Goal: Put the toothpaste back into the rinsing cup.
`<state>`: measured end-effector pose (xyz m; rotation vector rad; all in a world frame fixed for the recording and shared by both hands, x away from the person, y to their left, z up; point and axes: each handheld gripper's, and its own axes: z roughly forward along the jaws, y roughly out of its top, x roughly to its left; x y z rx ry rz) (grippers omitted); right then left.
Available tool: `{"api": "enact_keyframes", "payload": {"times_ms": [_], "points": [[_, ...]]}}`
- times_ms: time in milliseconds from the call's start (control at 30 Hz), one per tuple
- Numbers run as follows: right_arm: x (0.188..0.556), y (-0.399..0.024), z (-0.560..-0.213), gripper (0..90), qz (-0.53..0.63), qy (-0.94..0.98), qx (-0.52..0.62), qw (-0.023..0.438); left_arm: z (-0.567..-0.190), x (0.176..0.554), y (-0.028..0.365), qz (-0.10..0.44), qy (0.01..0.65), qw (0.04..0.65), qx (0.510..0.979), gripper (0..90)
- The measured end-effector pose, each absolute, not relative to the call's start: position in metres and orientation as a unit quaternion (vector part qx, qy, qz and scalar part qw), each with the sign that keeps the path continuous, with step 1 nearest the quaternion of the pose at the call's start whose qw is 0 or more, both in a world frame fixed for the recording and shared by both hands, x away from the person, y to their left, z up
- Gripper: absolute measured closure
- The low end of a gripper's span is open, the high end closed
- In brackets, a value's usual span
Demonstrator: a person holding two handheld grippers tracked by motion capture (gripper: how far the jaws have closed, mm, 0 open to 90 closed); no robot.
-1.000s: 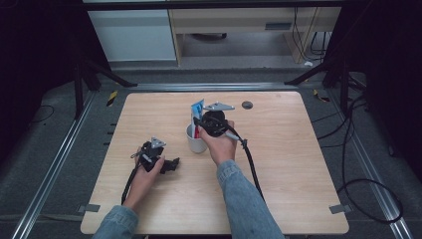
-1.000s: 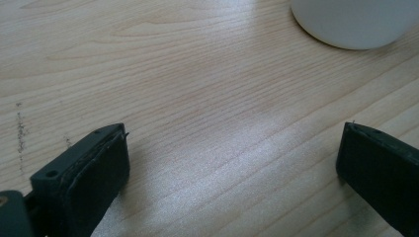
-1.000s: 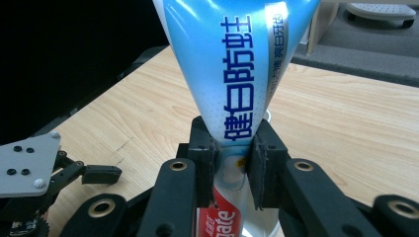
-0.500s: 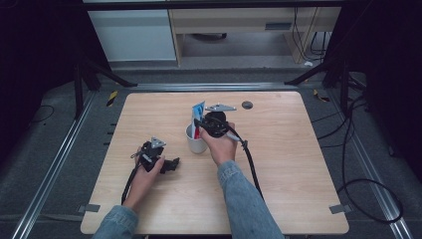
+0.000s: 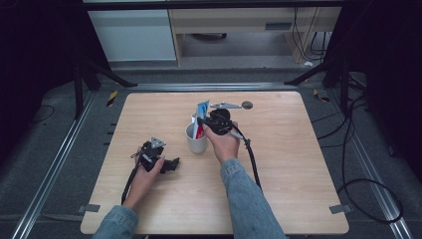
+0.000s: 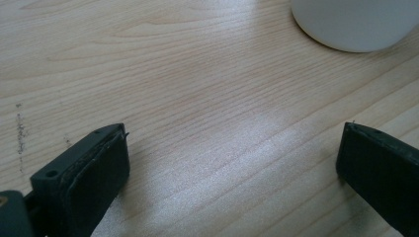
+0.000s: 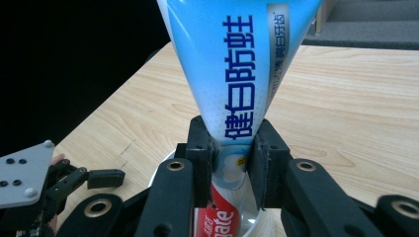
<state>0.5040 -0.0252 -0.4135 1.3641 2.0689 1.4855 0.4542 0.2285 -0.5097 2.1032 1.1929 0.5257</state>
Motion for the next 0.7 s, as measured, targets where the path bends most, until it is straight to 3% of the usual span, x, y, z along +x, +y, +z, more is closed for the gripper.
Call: {"api": "enact_keyframes", "payload": {"times_ms": [267,700], "points": [[0.5069,-0.028,-0.4147,72.5,0.513,0.707,0.472,0.118,-0.5097,0.4543,0.2286,0.201,0.455,0.327,0.803,0.0],[0.5032,-0.0266,-0.4123,65.7,0.493,0.72,0.464,0.155,-0.5097,0.4545,0.2286,0.201,0.455,0.328,0.803,0.0]]}}
